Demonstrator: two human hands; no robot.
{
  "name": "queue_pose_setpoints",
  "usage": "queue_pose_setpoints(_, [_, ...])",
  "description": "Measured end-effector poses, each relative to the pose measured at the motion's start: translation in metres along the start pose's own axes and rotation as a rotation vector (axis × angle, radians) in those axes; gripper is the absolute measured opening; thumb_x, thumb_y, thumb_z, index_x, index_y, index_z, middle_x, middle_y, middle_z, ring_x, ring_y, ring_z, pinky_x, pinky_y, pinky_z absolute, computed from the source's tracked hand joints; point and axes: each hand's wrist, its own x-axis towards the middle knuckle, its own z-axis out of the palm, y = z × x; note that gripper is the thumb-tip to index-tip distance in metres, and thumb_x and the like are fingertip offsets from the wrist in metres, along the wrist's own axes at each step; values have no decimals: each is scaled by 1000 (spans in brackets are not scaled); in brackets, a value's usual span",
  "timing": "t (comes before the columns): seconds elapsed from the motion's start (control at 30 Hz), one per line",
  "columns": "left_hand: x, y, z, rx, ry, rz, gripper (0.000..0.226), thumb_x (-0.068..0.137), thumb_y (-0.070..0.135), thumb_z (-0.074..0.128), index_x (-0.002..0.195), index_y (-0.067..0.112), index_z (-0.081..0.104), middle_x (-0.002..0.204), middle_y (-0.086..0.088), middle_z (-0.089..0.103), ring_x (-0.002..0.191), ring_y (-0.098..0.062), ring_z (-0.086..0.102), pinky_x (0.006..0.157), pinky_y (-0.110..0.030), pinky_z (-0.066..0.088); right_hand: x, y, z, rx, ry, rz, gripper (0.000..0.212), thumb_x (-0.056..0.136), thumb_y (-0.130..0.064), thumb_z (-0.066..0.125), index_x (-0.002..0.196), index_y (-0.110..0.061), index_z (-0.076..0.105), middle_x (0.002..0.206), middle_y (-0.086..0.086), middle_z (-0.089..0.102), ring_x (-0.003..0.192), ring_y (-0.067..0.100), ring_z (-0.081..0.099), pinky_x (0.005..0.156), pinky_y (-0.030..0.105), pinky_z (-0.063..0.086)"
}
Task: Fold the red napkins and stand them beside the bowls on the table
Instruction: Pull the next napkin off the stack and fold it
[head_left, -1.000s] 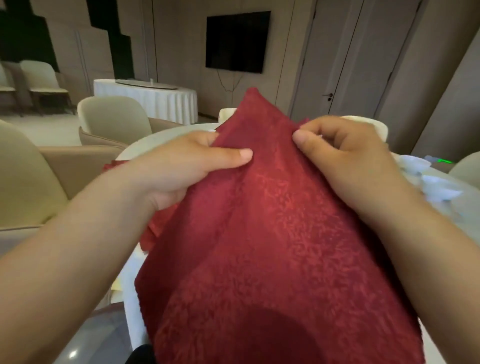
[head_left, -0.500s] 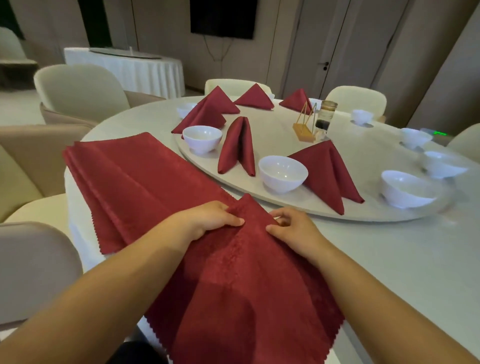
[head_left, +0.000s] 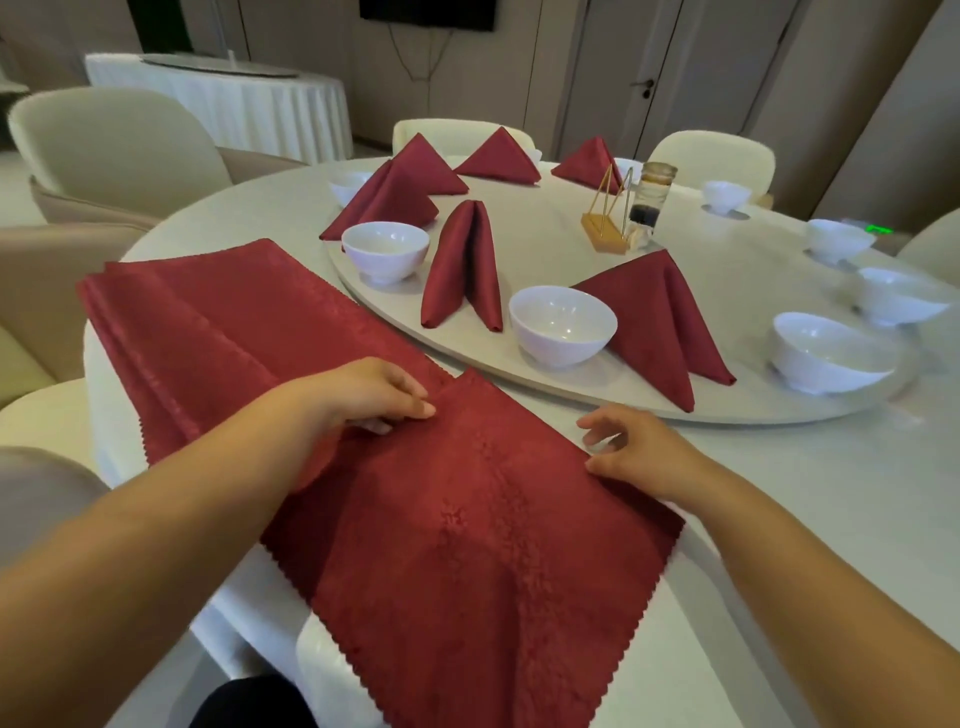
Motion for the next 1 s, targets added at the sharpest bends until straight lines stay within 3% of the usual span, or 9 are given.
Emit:
queue_pose_setpoints(0.17, [-38,-20,-24,58,-29,-11,17,78,3,70,82,15,59,69,-4,57,53,-3,57,46,-11,45,-29,20,-29,160,-131,165,30,75,2,66,99,-14,57,82,-2,58,66,11,53,55,12,43])
queue_pose_setpoints(0.27, [-67,-32,-37,81,-147,-68,32,61,12,79,87,15,62,73,0,62,64,-5,59,50,-12,47,-39,26,-35,142,-170,186,24,80,9,60,95,-10,58,74,1,58,64,12,53,53,12,45])
queue_pose_setpoints(0.33, [-78,-40,-44,60,-182,-101,45,48,19,77,90,14,63,66,6,67,59,1,62,49,-12,46,-41,27,-36,85,-189,186,23,80,8,60,90,-12,59,73,2,56,62,11,52,52,12,44])
queue_pose_setpoints(0.57, [-89,-49,-40,204,-132,-128,18,77,3,72,88,15,63,57,7,63,51,-2,59,48,-12,44,-37,20,-26,-107,-165,165,23,76,8,62,71,-14,57,60,-4,46,54,7,43,48,11,37])
queue_pose_setpoints(0.67, [-92,-47,-38,204,-142,-120,21,66,25,78,82,19,66,64,5,64,60,-8,59,54,-16,47,-37,19,-23,-131,-166,159,24,76,7,63,68,-15,57,61,-3,46,56,8,43,54,14,36])
queue_pose_setpoints(0.8, [-94,-46,-36,262,-117,-121,31,48,43,76,73,25,70,84,-8,66,75,-21,63,71,-32,48,-38,19,-22,-140,-153,153,25,76,7,63,67,-16,57,60,-4,47,57,7,44,53,12,35])
queue_pose_setpoints(0.83, [-93,-45,-33,275,-100,-125,28,48,39,76,71,24,69,81,-9,65,72,-22,64,70,-32,48,-37,19,-22,-142,-150,151,25,77,7,62,67,-16,56,60,-4,48,57,7,44,52,10,35])
queue_pose_setpoints(0.93, [-88,-45,-25,280,-73,-105,16,74,8,73,68,13,59,63,-1,52,51,-15,53,46,-16,44,-36,18,-22,-145,-136,152,25,77,8,62,68,-14,56,62,-1,49,57,9,45,53,13,37])
queue_pose_setpoints(1.0, [-88,-43,-27,234,-75,-92,19,74,3,72,65,12,58,57,1,50,51,-14,53,48,-18,46,-36,16,-23,-112,-111,151,24,77,9,60,68,-13,57,61,0,50,56,10,46,52,15,39])
